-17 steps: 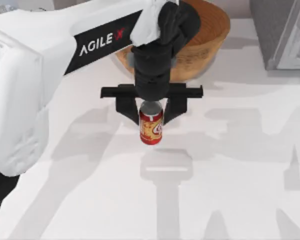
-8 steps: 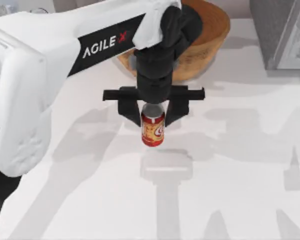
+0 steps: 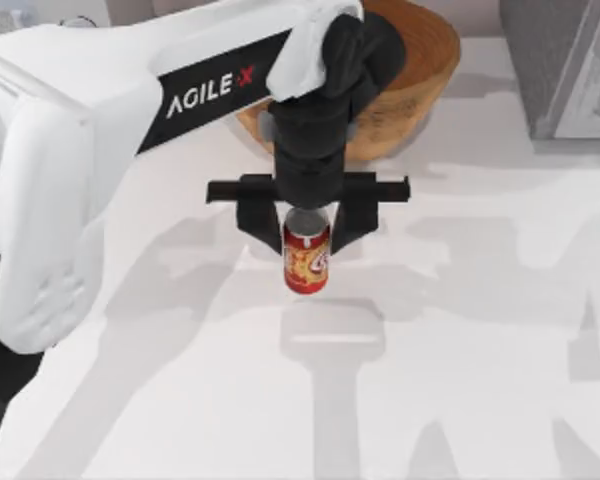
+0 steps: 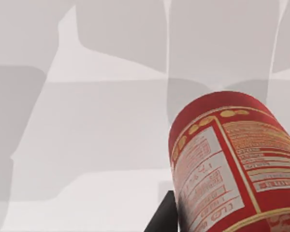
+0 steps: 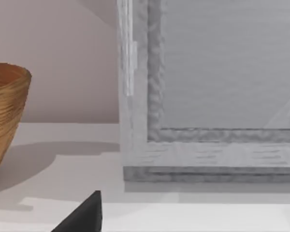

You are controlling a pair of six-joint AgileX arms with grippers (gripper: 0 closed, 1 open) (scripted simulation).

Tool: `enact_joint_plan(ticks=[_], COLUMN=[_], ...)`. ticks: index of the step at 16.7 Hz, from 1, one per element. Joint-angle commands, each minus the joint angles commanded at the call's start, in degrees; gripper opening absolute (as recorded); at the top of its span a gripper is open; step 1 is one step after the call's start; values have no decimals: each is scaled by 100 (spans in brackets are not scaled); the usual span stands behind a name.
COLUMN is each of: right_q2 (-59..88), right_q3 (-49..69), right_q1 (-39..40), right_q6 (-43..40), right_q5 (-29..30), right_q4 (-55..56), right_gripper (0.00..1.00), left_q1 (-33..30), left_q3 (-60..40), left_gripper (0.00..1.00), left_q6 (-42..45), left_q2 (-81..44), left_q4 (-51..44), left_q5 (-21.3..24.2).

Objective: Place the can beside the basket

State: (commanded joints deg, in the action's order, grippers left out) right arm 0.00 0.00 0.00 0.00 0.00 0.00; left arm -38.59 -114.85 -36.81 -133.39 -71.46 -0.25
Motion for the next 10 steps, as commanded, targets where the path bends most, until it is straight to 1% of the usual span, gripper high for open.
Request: enact_joint_plan(ticks=[9,10], right_q2=[0,0], right_q3=[0,0], right_q1=[0,0], right_q6=[0,0], right_q5=[0,0], right_q4=[0,0], right_gripper=[100,100], left_q1=[0,0], left_q3=[0,0], left_gripper=[98,100], left_q6=[0,0], left_q2=[0,0], left_q4=[0,0], left_q5=[0,0])
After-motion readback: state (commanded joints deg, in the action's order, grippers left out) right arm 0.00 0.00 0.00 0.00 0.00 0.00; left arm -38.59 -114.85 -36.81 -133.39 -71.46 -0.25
